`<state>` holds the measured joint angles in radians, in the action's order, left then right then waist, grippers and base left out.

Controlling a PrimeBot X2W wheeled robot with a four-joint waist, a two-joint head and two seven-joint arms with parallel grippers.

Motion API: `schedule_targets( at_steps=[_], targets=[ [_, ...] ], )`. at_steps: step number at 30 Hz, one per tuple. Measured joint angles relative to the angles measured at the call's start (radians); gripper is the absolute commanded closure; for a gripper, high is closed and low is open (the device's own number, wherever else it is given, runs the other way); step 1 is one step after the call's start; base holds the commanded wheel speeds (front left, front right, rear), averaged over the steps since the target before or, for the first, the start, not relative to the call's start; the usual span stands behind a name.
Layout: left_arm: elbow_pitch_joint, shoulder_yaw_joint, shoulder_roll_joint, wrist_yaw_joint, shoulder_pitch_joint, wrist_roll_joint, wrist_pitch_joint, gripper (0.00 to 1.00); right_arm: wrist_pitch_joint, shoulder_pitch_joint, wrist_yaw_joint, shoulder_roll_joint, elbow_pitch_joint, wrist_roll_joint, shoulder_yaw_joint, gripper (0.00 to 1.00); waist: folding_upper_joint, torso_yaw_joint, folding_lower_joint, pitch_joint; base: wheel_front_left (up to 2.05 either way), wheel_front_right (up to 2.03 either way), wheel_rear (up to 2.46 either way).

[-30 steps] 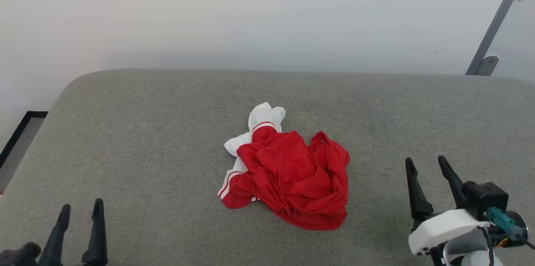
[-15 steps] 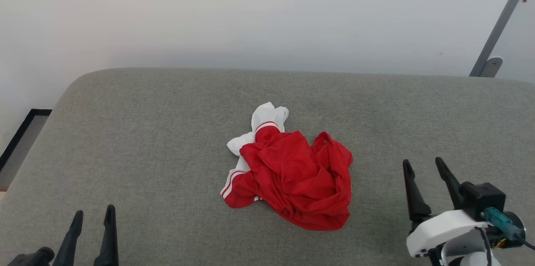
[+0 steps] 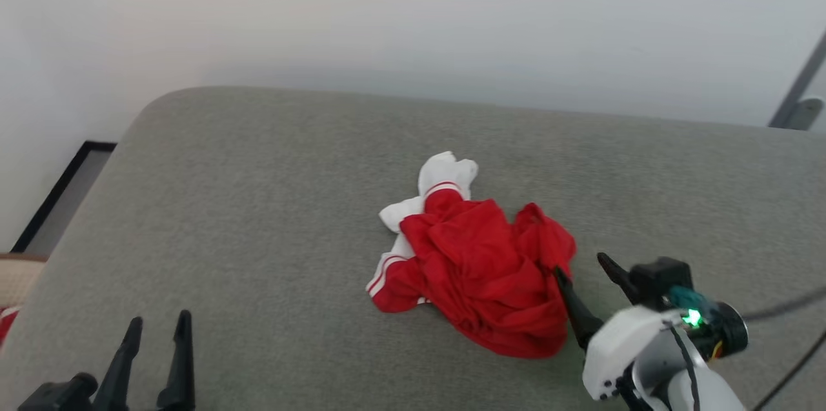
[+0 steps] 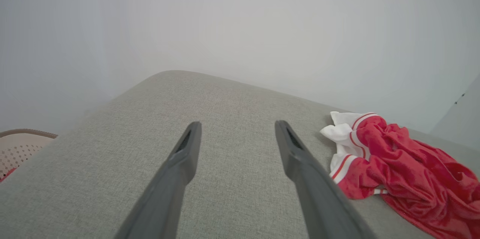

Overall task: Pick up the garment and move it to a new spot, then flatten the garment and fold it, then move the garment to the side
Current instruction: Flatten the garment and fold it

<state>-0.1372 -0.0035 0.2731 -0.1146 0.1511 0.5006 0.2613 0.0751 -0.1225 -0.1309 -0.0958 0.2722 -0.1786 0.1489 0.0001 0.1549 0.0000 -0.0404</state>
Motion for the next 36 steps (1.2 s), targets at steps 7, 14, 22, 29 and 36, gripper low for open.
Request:
schedule_targets(
  at_steps=[7,14,22,29,36],
  targets=[
    [-0.008,-0.038,-0.005,-0.005,-0.031,0.001,-0.002,0.00,0.207,-0.091,0.000,-0.055,0.080,-0.020,0.075,0.00,0.0000,0.065,0.0000,0.027,0.00,0.00,0.00],
    [-0.034,-0.075,-0.016,-0.008,-0.068,0.002,-0.002,0.00,0.395,-0.180,0.000,-0.087,0.191,-0.026,0.136,0.00,0.0000,0.119,0.0000,0.066,0.00,0.00,0.00],
    [-0.063,-0.096,-0.027,-0.010,-0.123,0.012,-0.001,0.00,0.492,-0.308,0.000,-0.110,0.329,-0.049,0.234,1.00,0.0000,0.166,0.0000,0.124,0.00,0.00,0.00],
    [-0.070,-0.066,-0.029,-0.010,-0.126,0.019,0.000,0.00,0.501,-0.349,-0.002,-0.127,0.315,-0.115,0.236,1.00,0.0000,0.146,0.0000,0.139,0.00,0.00,0.00],
    [-0.050,-0.025,-0.031,-0.011,-0.102,0.020,0.000,0.00,0.573,-0.270,0.000,-0.211,0.139,-0.150,0.162,1.00,0.0000,0.088,0.0000,0.133,0.00,0.00,0.00]
  ],
)
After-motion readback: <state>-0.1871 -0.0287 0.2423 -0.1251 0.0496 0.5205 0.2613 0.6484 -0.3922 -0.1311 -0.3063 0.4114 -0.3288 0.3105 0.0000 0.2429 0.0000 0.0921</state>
